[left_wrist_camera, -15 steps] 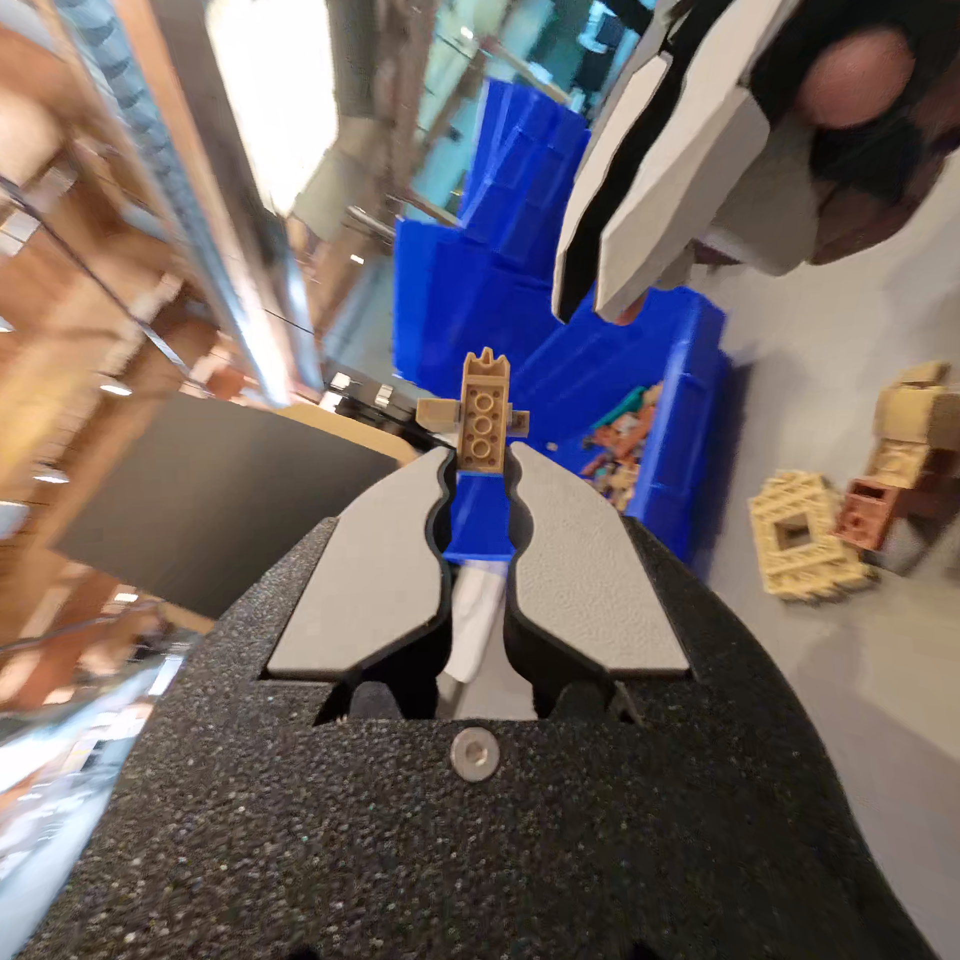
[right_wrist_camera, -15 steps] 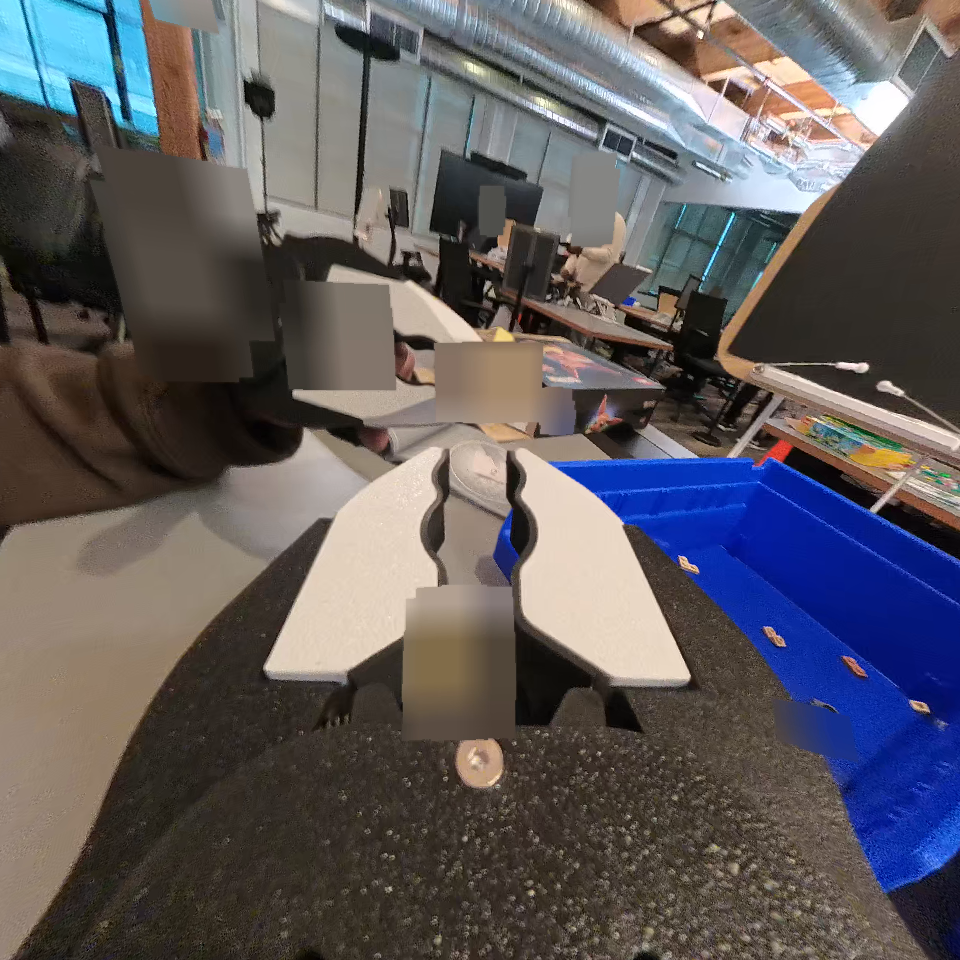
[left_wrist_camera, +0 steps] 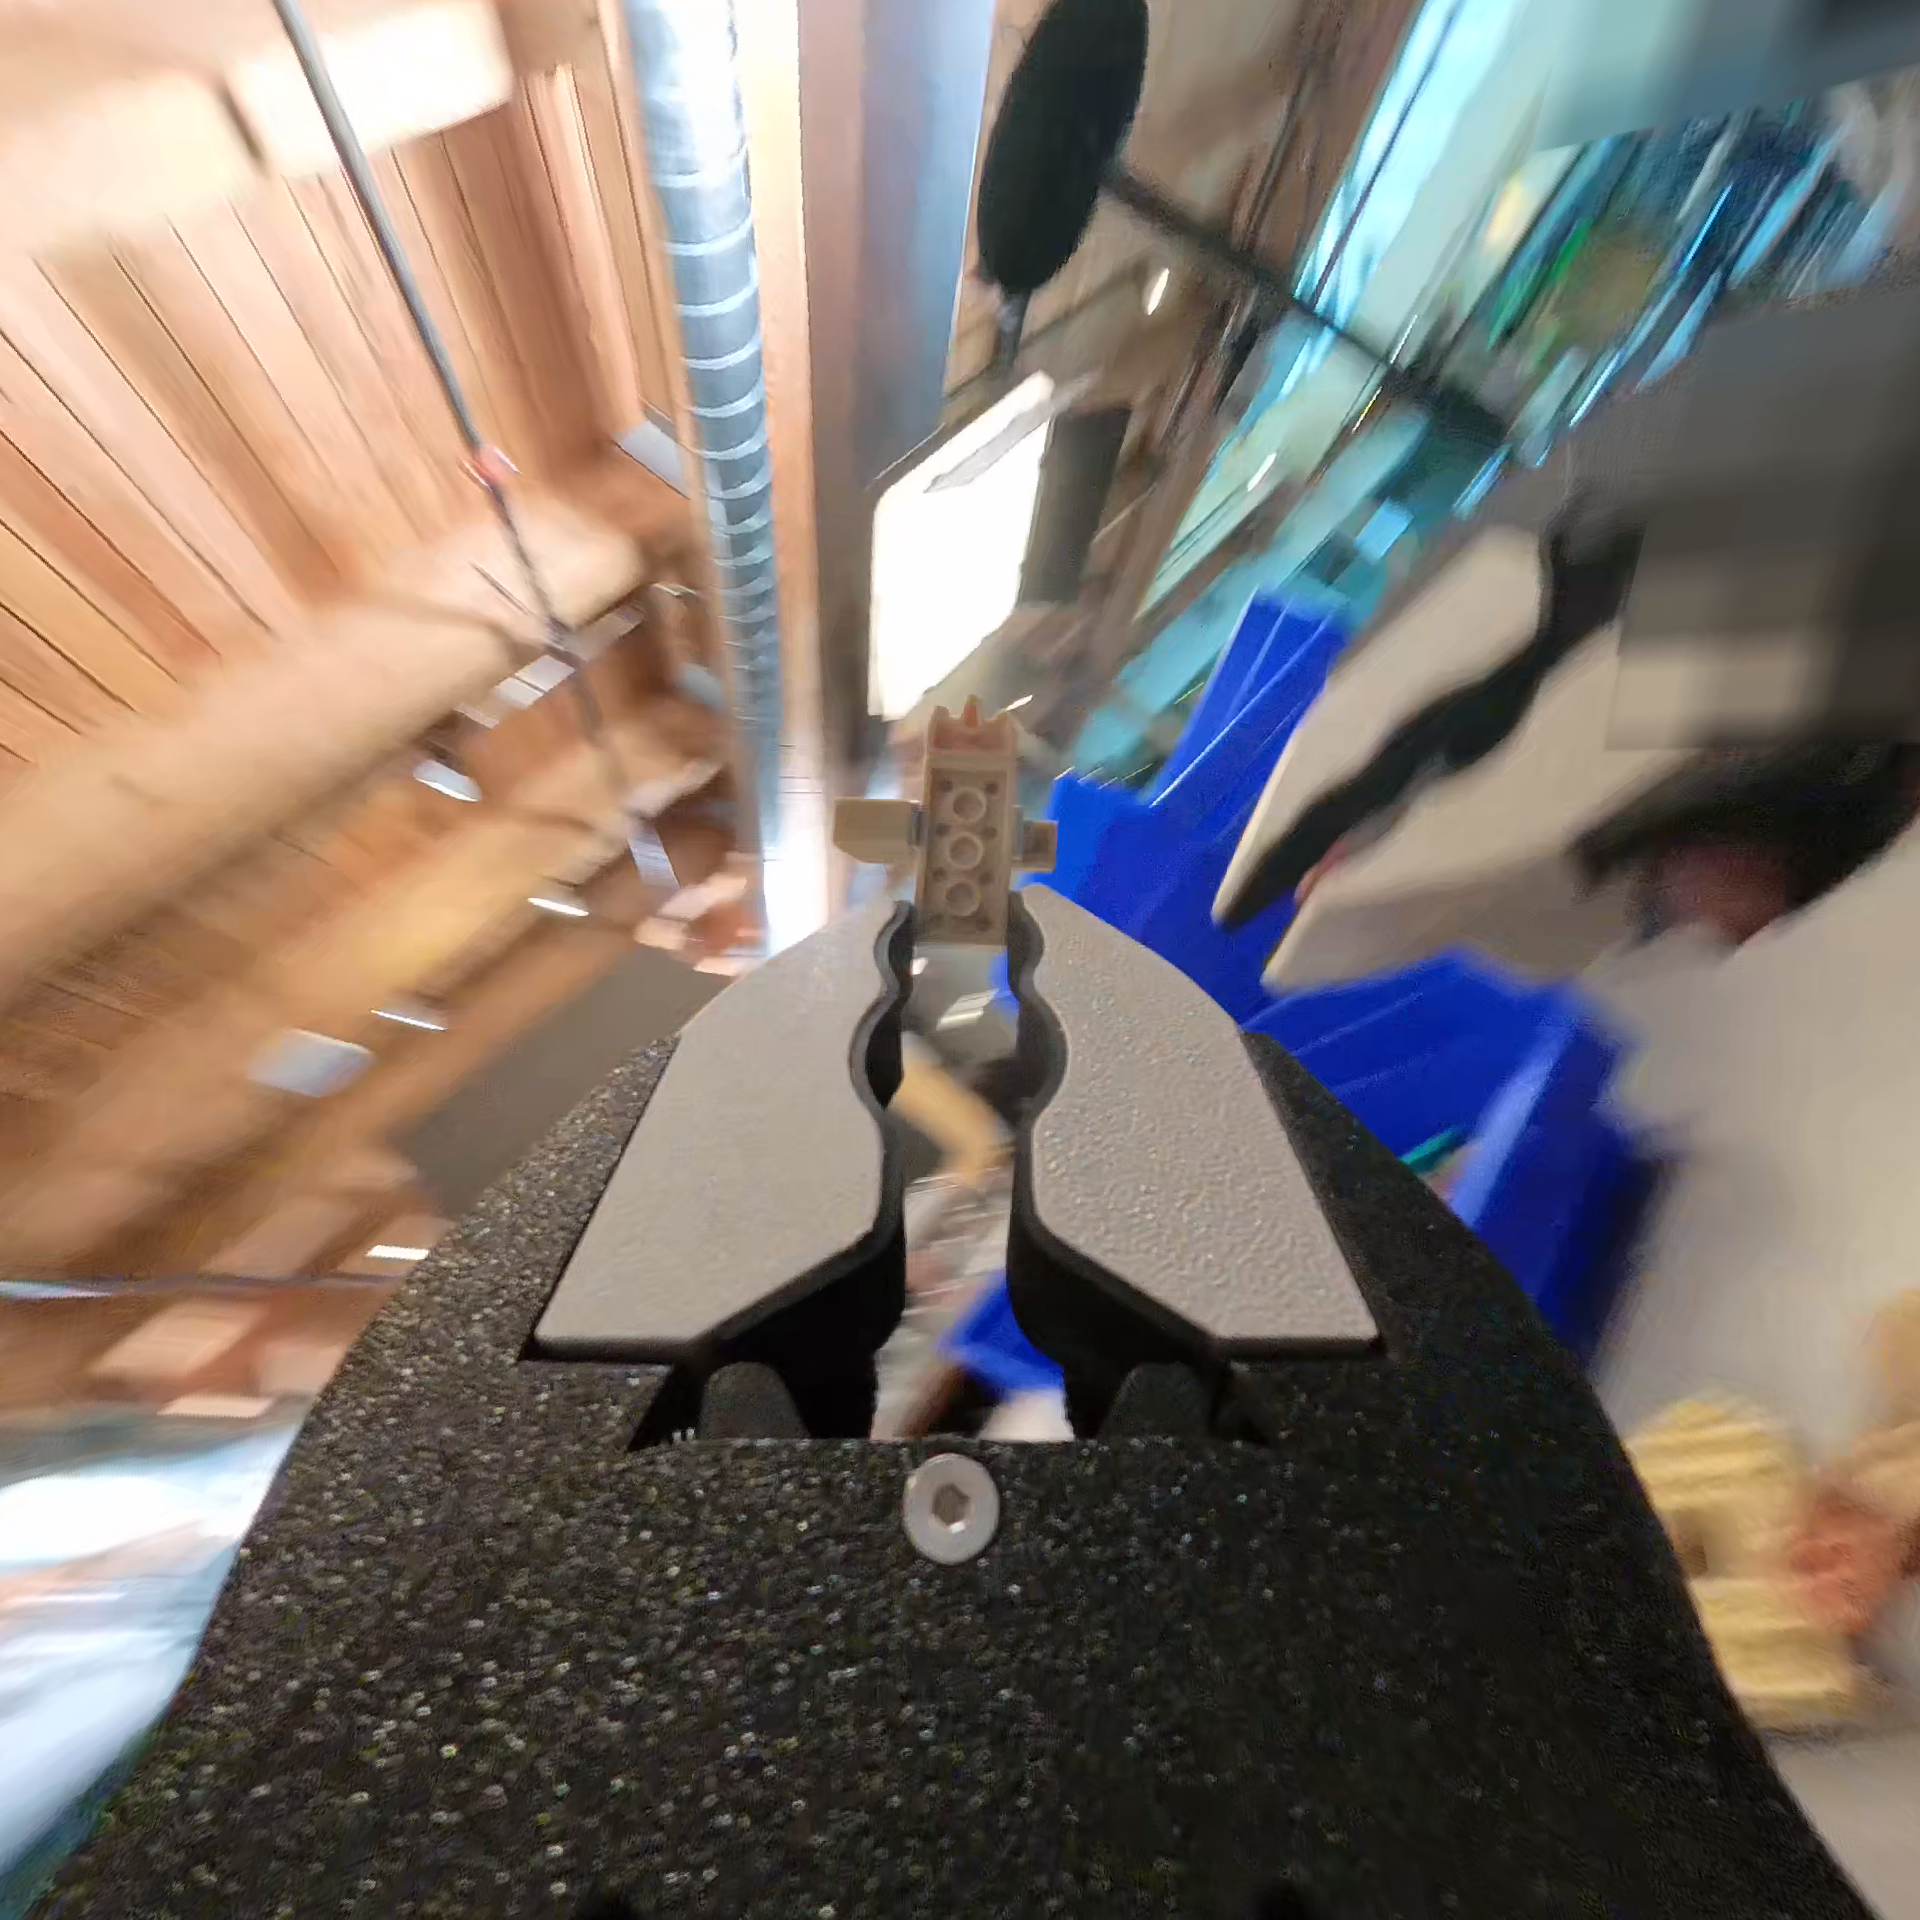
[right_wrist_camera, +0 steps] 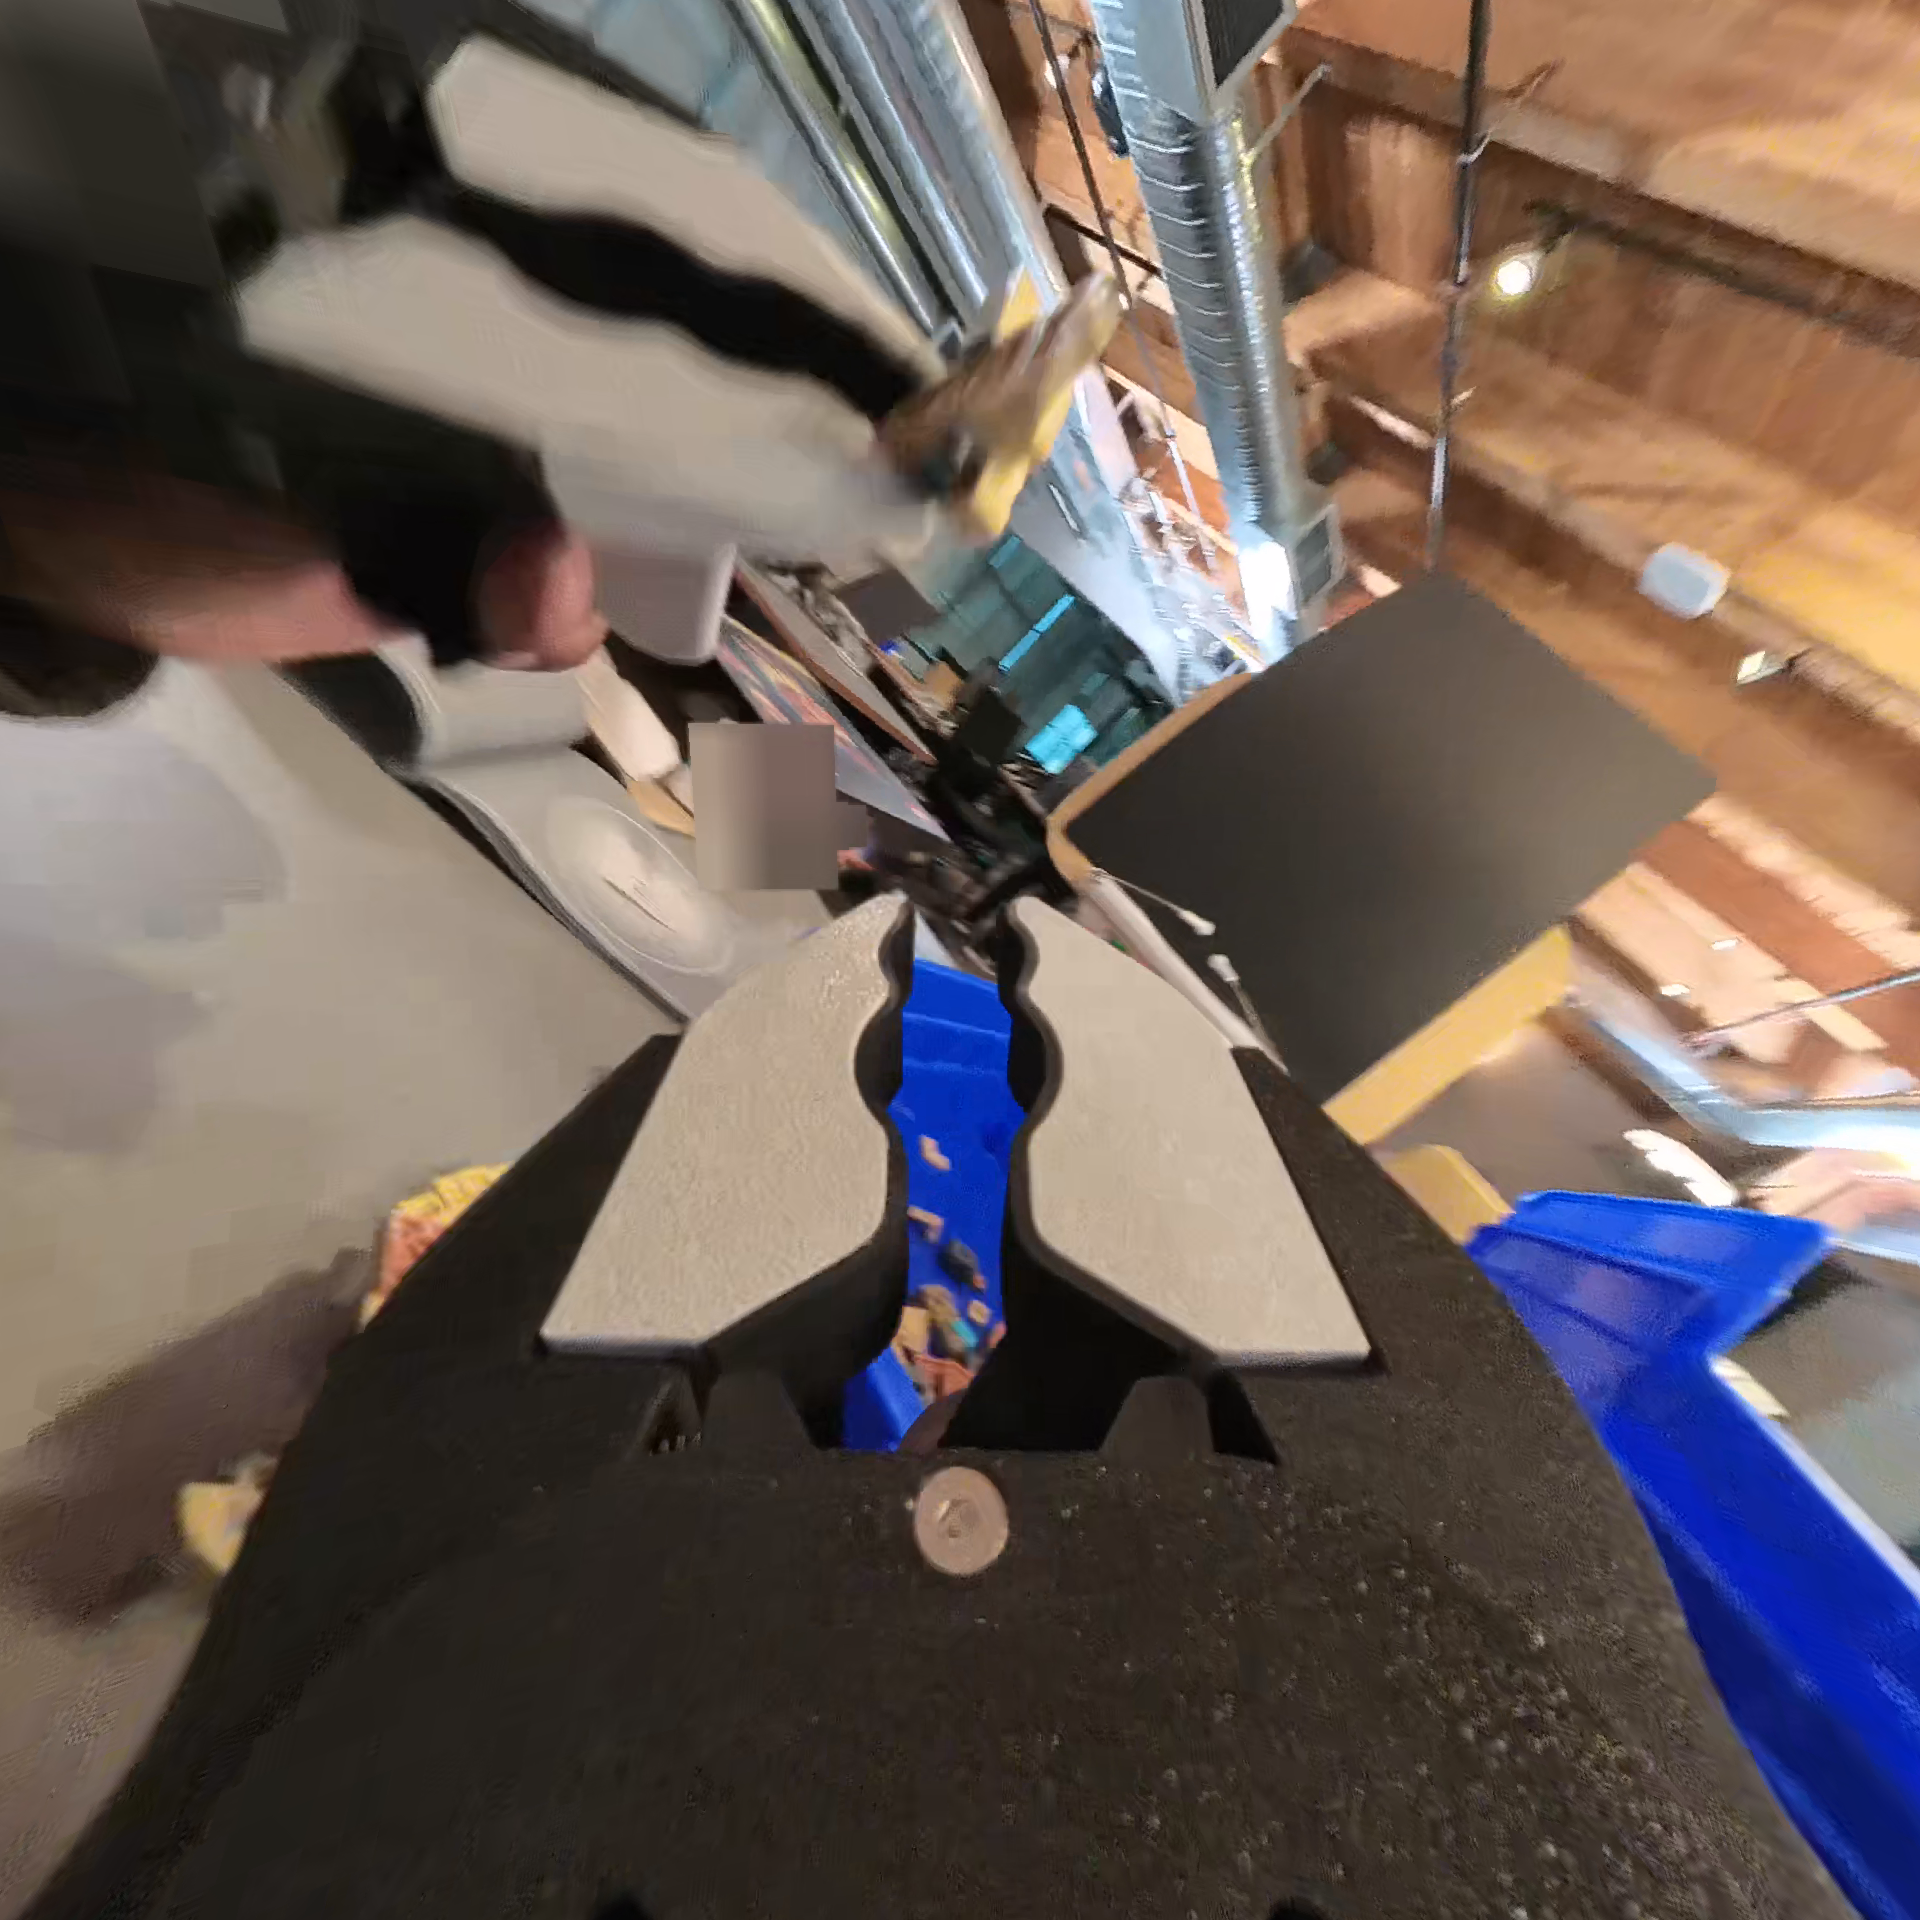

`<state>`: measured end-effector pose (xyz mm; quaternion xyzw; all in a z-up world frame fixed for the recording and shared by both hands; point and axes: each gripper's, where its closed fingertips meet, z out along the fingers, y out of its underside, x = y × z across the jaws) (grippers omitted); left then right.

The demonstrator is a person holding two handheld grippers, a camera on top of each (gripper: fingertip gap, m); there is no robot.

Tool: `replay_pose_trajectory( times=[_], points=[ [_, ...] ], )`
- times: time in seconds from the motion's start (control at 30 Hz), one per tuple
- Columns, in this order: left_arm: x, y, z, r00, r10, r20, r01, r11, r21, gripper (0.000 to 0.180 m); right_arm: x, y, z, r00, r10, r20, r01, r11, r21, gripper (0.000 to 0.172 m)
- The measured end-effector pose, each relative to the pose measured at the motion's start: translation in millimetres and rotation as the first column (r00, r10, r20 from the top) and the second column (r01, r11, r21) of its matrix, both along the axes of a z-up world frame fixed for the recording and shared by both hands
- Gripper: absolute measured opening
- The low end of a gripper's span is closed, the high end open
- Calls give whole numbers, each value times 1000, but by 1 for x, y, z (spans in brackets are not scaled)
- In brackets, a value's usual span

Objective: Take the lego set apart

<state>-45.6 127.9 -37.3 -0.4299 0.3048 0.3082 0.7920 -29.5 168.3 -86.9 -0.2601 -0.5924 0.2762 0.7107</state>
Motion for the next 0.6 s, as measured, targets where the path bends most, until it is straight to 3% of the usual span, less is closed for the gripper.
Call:
replay_pose_trajectory(
  times=[0.03, 0.07, 0.1, 0.13, 0.17, 0.2, 0.23, 0.3, 0.33, 0.4, 0.6],
  points=[
    [3, -4, 5, 970, -168, 178, 179, 983, -50, 17, -1, 1, -2, 999, -34, 0, 34, 998, 53, 14],
    [9, -11, 10, 846, -376, 378, 432, 899, -73, 16, -2, 2, -5, 998, -61, 0, 60, 993, 99, 14],
    [17, -23, 16, 593, -575, 564, 714, 699, -39, 17, -4, 2, -7, 996, -85, -1, 84, 987, 138, 14],
    [20, -45, 28, 218, -692, 688, 921, 378, 89, 17, -5, 2, -9, 995, -103, 0, 101, 980, 171, 14],
    [9, -70, 42, -172, -689, 704, 962, 35, 269, 17, -6, 1, -11, 993, -114, 3, 111, 974, 197, 14],
    [-9, -89, 52, -436, -634, 639, 891, -201, 408, 17, -7, 1, -13, 992, -124, 7, 119, 969, 218, 13],
    [-19, -99, 54, -517, -630, 579, 847, -278, 453, 16, -8, 1, -15, 991, -133, 10, 127, 964, 233, 13],
    [-5, -106, 48, -389, -706, 591, 914, -217, 343, 17, -9, 2, -18, 989, -146, 15, 137, 957, 255, 13],
    [1, -114, 47, -388, -709, 589, 919, -248, 306, 17, -10, 2, -19, 988, -152, 14, 143, 954, 264, 13],
    [1, -125, 52, -466, -677, 570, 885, -342, 316, 17, -10, 3, -21, 986, -164, 11, 155, 947, 282, 12],
    [6, -121, 49, -424, -685, 593, 905, -310, 290, 16, -10, 1, -21, 983, -182, -9, 174, 927, 332, 12]
  ],
)
